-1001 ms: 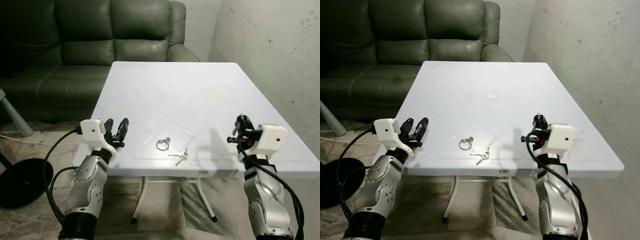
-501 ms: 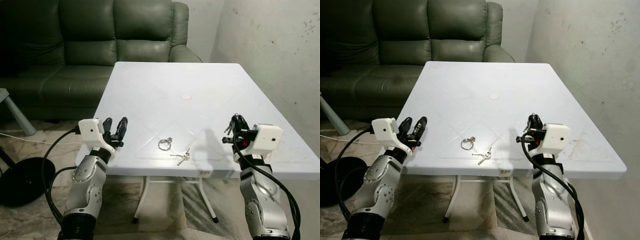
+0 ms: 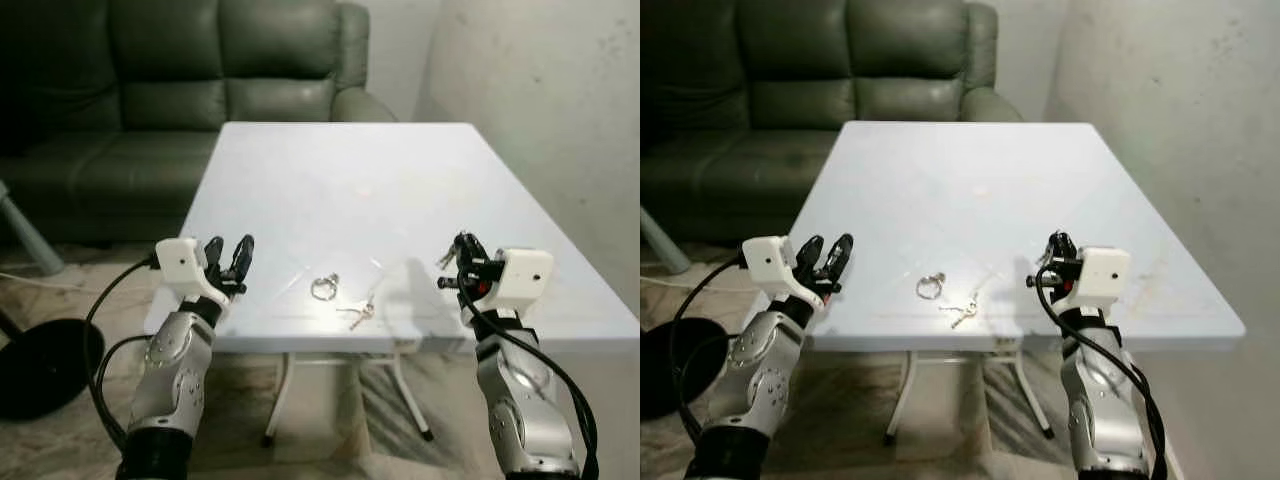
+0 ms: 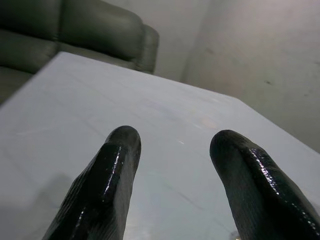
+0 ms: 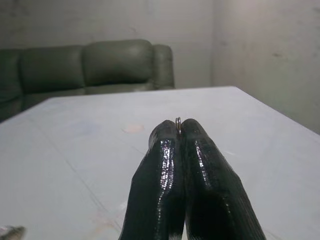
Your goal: Hang keys on a hook
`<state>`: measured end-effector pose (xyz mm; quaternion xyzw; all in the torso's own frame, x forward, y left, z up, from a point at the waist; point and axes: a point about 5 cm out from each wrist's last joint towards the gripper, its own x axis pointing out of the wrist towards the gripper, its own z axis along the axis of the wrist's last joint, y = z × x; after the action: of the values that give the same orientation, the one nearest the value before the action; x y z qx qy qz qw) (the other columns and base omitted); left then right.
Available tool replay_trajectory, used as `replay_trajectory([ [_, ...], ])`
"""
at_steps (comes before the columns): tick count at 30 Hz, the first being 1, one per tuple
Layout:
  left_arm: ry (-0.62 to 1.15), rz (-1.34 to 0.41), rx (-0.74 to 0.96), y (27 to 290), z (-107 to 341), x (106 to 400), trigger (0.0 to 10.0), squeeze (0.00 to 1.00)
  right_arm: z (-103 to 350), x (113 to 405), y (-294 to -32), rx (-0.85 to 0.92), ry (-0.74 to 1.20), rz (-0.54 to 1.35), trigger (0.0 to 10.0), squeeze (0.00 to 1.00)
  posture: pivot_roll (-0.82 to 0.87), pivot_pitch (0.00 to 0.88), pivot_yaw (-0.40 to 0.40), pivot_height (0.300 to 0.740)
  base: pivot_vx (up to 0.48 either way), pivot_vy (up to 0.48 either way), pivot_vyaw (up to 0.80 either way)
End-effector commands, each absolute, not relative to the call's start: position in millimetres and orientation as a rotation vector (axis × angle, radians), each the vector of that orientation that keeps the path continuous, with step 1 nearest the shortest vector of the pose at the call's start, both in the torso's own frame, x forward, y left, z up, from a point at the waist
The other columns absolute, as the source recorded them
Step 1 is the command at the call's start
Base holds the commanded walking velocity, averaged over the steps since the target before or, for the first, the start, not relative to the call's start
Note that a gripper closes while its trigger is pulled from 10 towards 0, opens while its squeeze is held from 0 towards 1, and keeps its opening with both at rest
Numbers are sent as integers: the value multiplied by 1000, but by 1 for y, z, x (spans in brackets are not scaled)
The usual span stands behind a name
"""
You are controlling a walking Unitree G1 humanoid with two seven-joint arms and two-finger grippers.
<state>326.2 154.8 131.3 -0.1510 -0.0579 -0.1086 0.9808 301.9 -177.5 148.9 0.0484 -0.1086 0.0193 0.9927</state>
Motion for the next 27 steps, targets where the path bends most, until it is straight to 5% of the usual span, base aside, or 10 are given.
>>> replay_trajectory([
  [1,-118,-222,-298,155,134,326,10000,0,152,303,-178,100,-217,41,10000,0,47,0,-18,740,0,0,-781],
  [27,-115,-223,-303,154,133,325,10000,0,150,303,-177,105,-197,41,10000,0,50,0,-22,740,0,0,-781],
])
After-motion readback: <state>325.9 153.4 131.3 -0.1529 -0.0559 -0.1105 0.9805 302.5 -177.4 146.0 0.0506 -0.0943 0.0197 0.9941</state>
